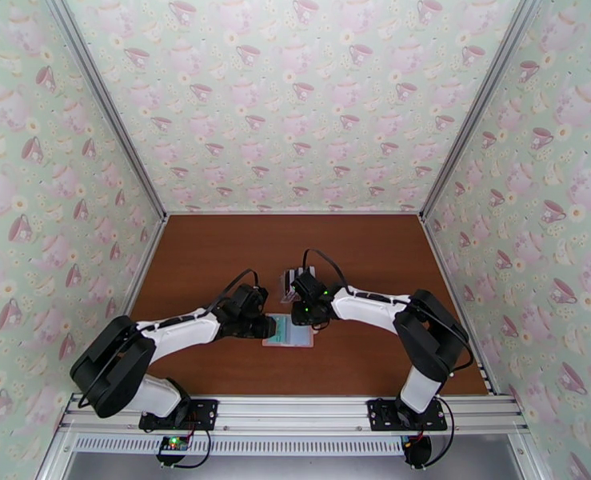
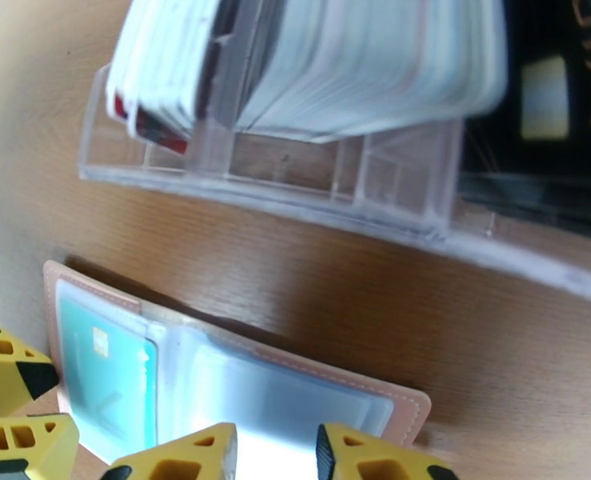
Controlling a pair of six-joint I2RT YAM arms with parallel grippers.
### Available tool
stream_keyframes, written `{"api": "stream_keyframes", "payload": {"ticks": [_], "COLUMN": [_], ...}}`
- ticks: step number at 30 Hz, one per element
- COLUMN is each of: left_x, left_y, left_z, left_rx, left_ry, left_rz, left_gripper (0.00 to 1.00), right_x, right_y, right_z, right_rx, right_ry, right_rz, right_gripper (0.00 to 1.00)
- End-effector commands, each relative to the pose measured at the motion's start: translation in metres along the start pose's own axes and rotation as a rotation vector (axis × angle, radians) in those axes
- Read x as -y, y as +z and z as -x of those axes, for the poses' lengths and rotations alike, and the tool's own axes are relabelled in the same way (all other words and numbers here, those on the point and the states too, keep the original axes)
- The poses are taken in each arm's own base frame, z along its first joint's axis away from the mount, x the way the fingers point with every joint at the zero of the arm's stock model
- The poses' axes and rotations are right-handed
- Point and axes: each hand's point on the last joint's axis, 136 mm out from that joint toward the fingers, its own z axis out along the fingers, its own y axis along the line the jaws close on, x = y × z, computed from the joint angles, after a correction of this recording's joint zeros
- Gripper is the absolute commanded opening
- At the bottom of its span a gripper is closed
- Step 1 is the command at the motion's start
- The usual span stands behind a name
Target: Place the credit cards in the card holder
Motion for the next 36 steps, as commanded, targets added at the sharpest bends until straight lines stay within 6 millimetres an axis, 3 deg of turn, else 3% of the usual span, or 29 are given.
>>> {"api": "stream_keyframes", "payload": {"ticks": [1, 18, 36], "left_x": [-0.008, -0.01, 0.014], "left_y": [-0.001, 0.002, -0.005], "left_z": [-0.004, -0.009, -0.01], "left_rx": [0.007, 0.003, 0.013], "left_ry": [-0.014, -0.018, 0.038], "left_rz": [0.037, 0.02, -0.077], "left_gripper": [0.41, 0.51, 0.59], "right_x": [0.006, -0.015, -0.04], "right_y": [0.009, 0.017, 0.015], "right_z": [-0.005, -0.016, -0.016], "right_rx": [-0.008, -0.034, -0.026], "right_ry": [0.01, -0.003, 0.061], "right_rz": [-0.022, 0.03, 0.179], "right_gripper": [0.33, 0.32, 0.33]}}
